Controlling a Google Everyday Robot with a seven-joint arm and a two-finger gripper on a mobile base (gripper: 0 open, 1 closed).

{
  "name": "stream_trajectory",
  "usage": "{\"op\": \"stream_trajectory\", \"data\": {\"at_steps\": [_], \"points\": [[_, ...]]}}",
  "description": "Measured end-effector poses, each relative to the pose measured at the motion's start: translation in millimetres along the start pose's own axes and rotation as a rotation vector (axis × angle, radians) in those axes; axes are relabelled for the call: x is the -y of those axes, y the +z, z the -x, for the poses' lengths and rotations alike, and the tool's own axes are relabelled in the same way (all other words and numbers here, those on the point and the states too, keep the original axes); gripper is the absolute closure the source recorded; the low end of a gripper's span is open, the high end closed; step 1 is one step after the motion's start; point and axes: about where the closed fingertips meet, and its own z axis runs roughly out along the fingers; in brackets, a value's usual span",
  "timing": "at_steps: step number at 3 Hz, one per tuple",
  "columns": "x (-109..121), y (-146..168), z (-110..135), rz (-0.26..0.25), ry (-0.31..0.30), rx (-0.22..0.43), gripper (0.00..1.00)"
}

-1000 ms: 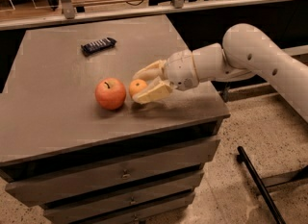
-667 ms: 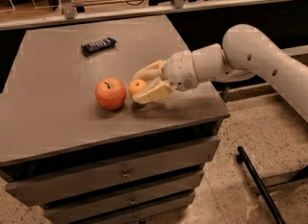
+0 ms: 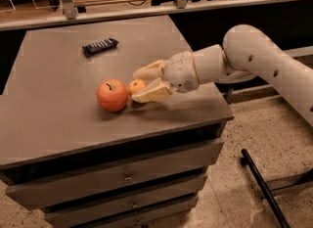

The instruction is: Move orange near apple

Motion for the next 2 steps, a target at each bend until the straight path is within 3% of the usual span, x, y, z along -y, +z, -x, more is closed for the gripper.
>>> {"op": "stream_trajectory", "data": {"at_steps": [1,2], "points": [[-0.8,2.0,0.8,0.004,-0.001,0.001,0.00],[-0.8,2.1,0.8,0.004,-0.001,0.001,0.00]]}}
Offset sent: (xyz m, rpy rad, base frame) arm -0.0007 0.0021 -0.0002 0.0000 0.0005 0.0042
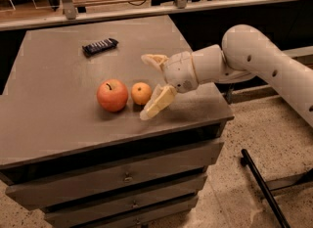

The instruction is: Move orange near apple

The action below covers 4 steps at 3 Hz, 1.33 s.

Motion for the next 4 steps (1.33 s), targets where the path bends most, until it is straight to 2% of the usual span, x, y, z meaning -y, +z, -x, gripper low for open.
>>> {"op": "stream_trajectory", "data": {"at_steps": [1,2,3,4], "points": [[-2,1,0,0.026,-0.002,0.019,0.00],[6,-35,-3,-0.013,0.019,0.075,0.00],[10,-67,0,-0.069,0.020,0.095,0.00],[11,-71,0,-0.076,0.021,0.096,0.00]]}}
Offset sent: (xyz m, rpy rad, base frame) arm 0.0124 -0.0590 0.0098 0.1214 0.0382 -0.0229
